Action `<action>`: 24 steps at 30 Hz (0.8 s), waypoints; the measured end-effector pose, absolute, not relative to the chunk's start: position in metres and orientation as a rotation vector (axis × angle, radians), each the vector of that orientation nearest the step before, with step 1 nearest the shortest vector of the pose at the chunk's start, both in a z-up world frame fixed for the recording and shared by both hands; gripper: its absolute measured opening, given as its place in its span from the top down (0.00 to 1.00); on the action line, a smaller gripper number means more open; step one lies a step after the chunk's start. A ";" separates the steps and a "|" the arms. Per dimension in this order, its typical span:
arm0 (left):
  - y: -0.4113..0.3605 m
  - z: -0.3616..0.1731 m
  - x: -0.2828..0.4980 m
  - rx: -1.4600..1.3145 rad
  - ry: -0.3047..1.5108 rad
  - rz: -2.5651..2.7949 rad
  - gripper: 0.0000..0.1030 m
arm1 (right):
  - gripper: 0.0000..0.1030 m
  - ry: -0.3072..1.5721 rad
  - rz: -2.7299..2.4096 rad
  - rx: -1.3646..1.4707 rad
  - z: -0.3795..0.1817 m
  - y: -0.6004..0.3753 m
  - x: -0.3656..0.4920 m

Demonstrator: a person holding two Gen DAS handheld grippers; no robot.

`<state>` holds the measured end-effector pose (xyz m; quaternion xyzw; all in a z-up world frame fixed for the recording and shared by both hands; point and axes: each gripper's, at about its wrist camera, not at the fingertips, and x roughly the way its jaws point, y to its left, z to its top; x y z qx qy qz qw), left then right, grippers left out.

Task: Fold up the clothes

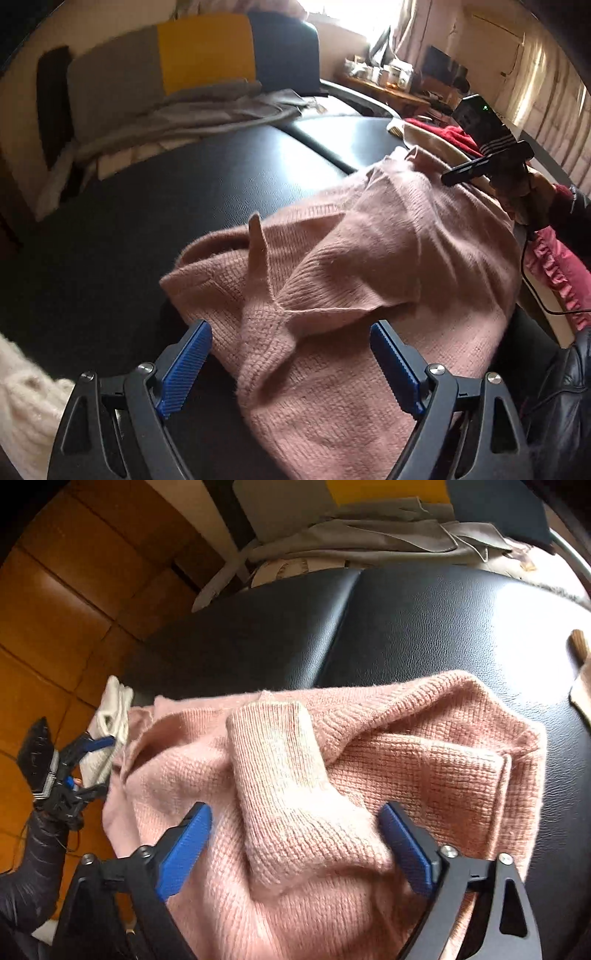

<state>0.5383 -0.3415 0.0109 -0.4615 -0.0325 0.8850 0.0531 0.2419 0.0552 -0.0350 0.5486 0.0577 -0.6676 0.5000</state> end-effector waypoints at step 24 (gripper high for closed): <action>-0.442 -0.044 0.540 -1.292 -1.171 2.640 0.86 | 0.00 0.036 -1.673 1.180 -0.046 0.070 0.245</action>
